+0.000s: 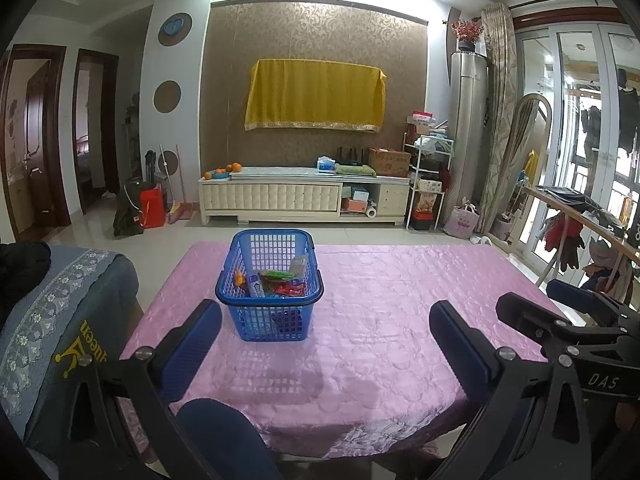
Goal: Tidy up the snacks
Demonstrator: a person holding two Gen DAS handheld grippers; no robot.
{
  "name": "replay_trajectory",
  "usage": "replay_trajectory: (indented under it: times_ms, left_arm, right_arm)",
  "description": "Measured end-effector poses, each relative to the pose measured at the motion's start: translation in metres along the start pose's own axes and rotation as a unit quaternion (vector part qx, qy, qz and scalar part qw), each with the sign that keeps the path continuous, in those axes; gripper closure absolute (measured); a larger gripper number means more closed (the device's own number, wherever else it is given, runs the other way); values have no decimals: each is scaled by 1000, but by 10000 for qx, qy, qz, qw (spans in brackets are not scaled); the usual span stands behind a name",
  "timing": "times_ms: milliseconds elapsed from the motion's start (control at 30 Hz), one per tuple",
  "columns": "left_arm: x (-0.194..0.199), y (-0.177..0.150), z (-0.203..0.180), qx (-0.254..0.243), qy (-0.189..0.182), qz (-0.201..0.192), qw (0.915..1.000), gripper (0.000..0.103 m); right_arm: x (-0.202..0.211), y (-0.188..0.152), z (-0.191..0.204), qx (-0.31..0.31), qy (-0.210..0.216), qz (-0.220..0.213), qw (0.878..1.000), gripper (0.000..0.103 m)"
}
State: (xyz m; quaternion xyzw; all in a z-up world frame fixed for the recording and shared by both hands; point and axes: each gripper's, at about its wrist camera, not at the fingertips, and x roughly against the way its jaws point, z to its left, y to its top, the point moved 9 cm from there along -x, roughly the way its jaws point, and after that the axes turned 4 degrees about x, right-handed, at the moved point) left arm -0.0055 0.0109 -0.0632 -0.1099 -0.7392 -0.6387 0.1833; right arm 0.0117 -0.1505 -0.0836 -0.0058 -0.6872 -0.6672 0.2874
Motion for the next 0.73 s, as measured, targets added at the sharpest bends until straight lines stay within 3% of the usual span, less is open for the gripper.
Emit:
replay_trajectory:
  times_ms: [733]
  left_arm:
    - [2, -1, 3, 20, -10, 54, 10000, 0]
  right_arm:
    - [-1, -4, 2, -54, 58, 78, 9999, 0]
